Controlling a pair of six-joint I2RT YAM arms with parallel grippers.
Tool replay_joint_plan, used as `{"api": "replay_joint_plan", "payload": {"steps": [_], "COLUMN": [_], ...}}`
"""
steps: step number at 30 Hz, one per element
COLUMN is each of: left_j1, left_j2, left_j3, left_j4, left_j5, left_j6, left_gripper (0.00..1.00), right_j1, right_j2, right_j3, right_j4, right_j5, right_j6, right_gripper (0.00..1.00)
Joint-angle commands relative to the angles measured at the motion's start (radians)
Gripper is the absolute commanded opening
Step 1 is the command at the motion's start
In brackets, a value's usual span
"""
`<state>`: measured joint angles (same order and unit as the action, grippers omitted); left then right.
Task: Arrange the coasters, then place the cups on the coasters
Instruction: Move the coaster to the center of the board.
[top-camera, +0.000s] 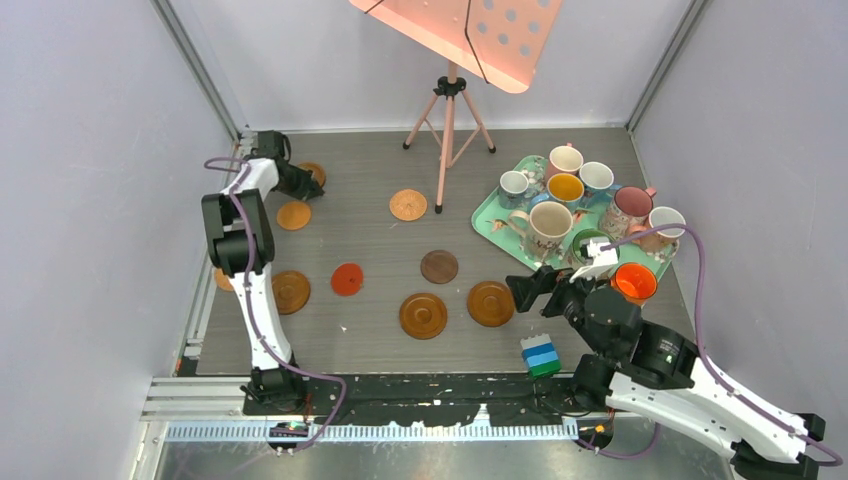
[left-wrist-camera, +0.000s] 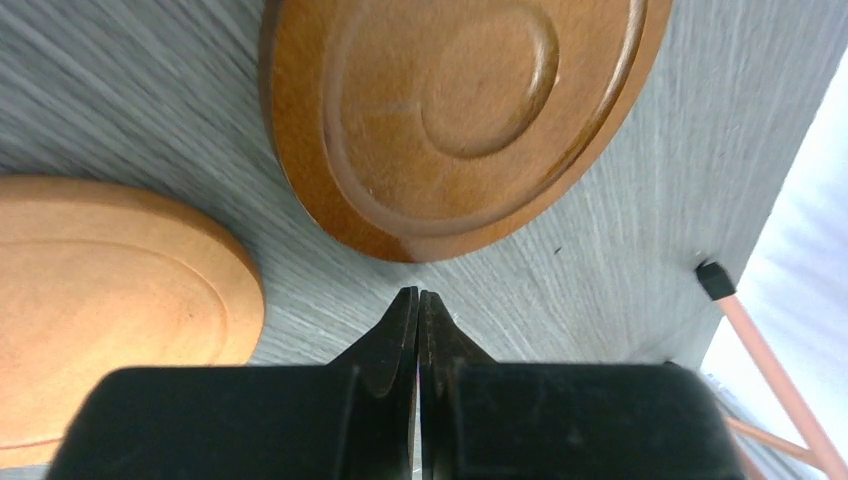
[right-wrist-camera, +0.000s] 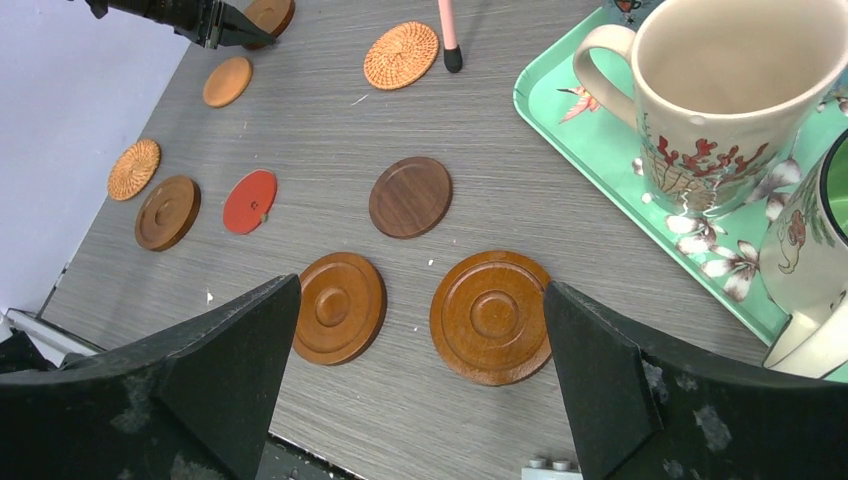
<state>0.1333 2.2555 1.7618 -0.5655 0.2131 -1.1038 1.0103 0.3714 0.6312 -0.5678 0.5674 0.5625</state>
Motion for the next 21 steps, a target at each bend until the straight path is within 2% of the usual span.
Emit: {"api": "replay_joint_plan", "payload": {"steps": [1,5,10,15,21], "left_j1": [-0.039,-0.048,-0.033,-0.014,0.018], "left_j2": [-0.045,-0.086,-0.158,-0.126,-0.019], "left_j3": [-0.007,-0.024,-0.1,-0.041,0.071], "left_j4": [-0.039,-0.013,0.138,0.147,0.088], "left_j5": [-0.012,-0.03,-0.089,-0.172,-0.141], "left_j6": [0.058,0.087,0.044,0.026,-0.039], "left_gripper": [0.0,0.0,0.0,0.0,0.0], "right_j1": [-0.001,-0.001,-0.001,-0.001,-0.001], "right_j2": [-0.035,-0.058,-0.066,-0.056,-0.034], "right_j3": [-0.015,-0.027,-0.027,-0.023,-0.016], "right_j4": [-0.015,-0.017,-0.018,-0.011,-0.005], "right_j5": [0.036,0.03,0.027,0.031,0.043], "right_j6": [0.039,0.056,0.057,0.047,0.042], "right_gripper": [1.0,1.0,1.0,1.0,1.0]}}
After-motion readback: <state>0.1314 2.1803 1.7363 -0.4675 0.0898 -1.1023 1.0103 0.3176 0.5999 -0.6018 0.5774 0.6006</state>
